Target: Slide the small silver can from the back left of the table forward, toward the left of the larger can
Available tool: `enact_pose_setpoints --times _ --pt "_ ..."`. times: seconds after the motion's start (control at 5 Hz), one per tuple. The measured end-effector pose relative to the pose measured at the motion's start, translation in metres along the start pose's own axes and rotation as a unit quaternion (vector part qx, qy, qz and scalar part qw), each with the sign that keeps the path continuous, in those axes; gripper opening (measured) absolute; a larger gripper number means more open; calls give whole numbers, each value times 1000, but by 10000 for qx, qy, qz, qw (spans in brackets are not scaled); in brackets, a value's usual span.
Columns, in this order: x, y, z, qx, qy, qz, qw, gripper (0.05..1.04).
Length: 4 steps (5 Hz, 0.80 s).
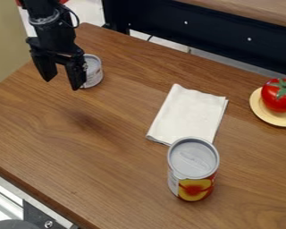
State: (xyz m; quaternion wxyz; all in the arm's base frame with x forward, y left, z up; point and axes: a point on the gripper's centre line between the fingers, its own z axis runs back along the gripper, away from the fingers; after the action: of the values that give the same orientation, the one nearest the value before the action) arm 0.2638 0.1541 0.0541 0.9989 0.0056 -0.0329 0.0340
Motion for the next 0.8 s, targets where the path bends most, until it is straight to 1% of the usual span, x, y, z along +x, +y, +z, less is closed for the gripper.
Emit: enact_pose_setpoints --times 0.2,0.4,0.6,0.8 --pt "-3 -2 -9 -89 109 35 9999 996" --pt "16 6 -14 -137 -260 299 9991 996" --pt "37 16 -19 -215 -746 473 9959 996" --pt "65 32 -8 -72 -1579 803 9842 996"
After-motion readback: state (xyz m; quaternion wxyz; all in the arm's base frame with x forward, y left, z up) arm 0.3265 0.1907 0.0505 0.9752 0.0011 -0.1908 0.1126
